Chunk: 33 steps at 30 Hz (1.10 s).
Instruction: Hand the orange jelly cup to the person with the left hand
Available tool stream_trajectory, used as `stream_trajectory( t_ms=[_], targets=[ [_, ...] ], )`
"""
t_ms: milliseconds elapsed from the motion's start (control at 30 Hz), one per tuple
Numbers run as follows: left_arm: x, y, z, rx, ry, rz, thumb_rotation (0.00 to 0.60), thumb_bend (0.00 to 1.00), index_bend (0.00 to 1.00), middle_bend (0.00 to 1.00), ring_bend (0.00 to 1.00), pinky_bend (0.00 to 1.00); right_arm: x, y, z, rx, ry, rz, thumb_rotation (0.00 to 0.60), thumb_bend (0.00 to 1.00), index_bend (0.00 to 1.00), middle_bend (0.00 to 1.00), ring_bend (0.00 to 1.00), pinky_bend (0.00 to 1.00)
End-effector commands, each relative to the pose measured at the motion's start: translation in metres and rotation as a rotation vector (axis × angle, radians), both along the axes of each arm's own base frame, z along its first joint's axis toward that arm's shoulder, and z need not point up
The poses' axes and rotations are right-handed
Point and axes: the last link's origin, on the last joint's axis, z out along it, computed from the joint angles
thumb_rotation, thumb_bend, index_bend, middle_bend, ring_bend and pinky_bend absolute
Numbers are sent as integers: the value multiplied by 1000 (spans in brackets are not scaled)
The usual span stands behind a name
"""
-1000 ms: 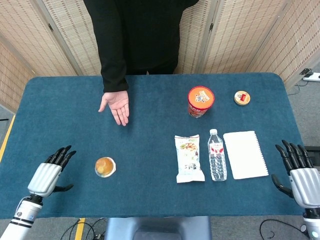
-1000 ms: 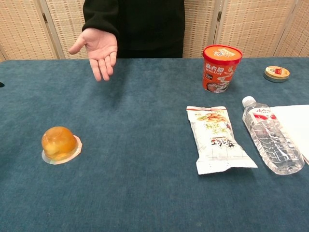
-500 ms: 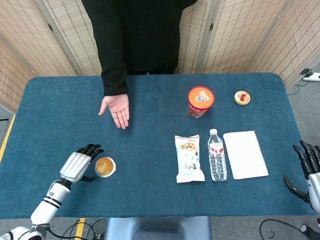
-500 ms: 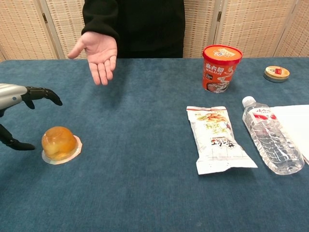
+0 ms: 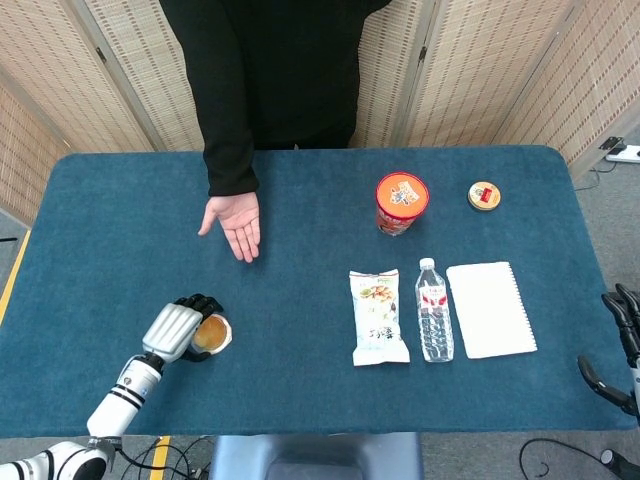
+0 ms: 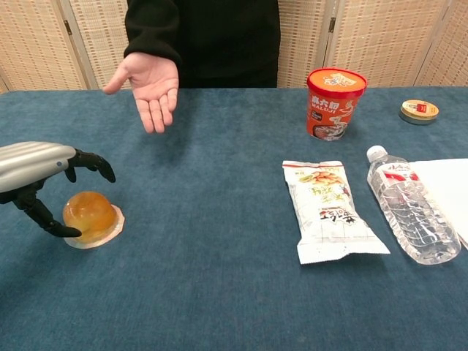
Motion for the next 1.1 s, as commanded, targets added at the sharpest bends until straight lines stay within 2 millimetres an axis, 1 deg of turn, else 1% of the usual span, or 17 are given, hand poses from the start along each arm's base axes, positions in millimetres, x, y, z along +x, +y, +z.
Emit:
stream_trajectory(
  t_ms=[33, 133, 233, 367, 600, 700, 800, 900, 1000, 1067, 1100],
  targets=[
    [0, 1, -4, -6, 2, -4, 600, 173, 308, 284, 230, 359, -1, 4, 2, -3, -1, 8, 600, 263, 0, 0, 0, 0],
    [-4, 3, -6, -9, 2, 10, 600, 183, 334, 315, 253, 383, -1, 6, 2, -2, 0, 12, 600, 263, 0, 0, 0, 0],
    [-8, 4, -7, -12, -6, 25, 600, 205, 347, 330, 260, 387, 0, 7, 3, -16, 0, 17, 600, 263, 0, 0, 0, 0],
    [-11, 7, -9, -24, -12, 31, 600, 205, 362, 349, 269, 394, 0, 8, 2, -21, 1, 15, 600, 263, 0, 0, 0, 0],
    [-16, 10, -12, -37, -62, 63, 600, 207, 489, 534, 399, 504, 1, 10, 3, -42, 0, 16, 600, 263, 0, 0, 0, 0],
    [-16, 11, -10, -24, -101, 69, 600, 221, 551, 617, 458, 545, 1, 13, 5, -53, -4, 22, 600, 263, 0, 0, 0, 0],
    [-12, 12, 0, -5, -106, 48, 600, 243, 604, 688, 509, 592, 2, 14, 4, -44, -2, 29, 600, 264, 0, 0, 0, 0],
    [0, 13, 20, 46, -82, 4, 600, 244, 620, 706, 526, 625, 1, 13, 5, -44, -7, 33, 600, 263, 0, 0, 0, 0],
    [20, 15, 43, 114, -55, -37, 600, 245, 625, 712, 530, 627, 0, 12, 6, -42, -7, 26, 600, 263, 0, 0, 0, 0],
    [26, 14, 49, 124, -47, -44, 600, 244, 627, 715, 533, 627, 0, 11, 6, -39, -5, 25, 600, 263, 0, 0, 0, 0],
    [42, 16, 61, 163, -50, -86, 600, 244, 627, 715, 534, 627, -1, 9, 5, -29, 0, 21, 600, 263, 0, 0, 0, 0]
  ],
)
